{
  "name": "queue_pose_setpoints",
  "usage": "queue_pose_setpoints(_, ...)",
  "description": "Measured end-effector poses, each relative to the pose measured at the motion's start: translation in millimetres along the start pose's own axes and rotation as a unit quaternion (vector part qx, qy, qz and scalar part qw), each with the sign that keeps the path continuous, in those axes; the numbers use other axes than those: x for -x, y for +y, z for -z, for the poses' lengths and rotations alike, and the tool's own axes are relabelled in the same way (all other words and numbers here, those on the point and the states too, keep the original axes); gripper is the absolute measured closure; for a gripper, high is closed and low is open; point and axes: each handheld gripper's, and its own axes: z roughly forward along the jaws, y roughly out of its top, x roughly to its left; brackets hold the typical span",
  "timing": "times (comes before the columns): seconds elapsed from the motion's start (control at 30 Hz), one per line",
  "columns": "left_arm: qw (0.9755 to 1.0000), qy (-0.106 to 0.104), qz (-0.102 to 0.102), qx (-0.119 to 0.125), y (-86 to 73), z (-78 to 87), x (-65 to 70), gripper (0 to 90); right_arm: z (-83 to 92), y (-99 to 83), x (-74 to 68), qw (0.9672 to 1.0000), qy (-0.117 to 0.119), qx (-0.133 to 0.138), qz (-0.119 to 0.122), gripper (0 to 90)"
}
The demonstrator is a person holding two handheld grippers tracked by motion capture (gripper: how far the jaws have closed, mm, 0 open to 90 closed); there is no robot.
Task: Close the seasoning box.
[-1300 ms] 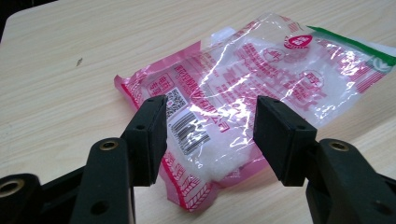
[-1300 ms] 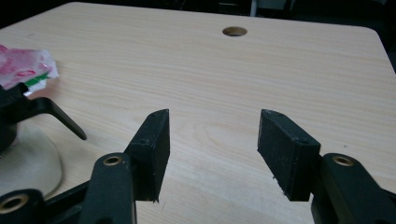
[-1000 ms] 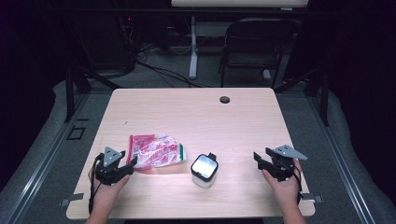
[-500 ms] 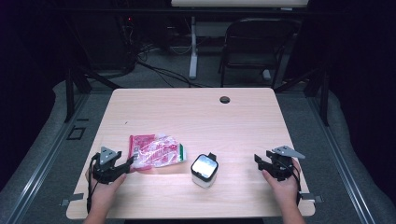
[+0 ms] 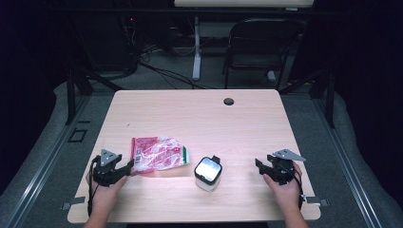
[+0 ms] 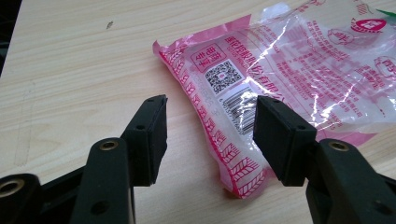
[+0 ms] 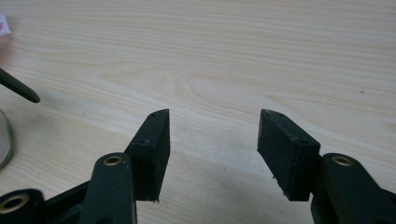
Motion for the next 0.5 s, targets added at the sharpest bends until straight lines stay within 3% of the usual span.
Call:
queue_pose_setpoints(0.3,1.0000,-0.001,0.005,-0.003,-0.7,-2.0,-1.9,44.6,-5.1,-0.3,-8.2,0.9998,0.008,-0.010,0.018,43.7)
queue_pose_setpoints(0.5,1.0000,-0.001,0.003,-0.003,-0.7,-2.2,-1.7,44.6,-5.0,-0.3,-8.8,0.9998,0.009,-0.010,0.017,43.6)
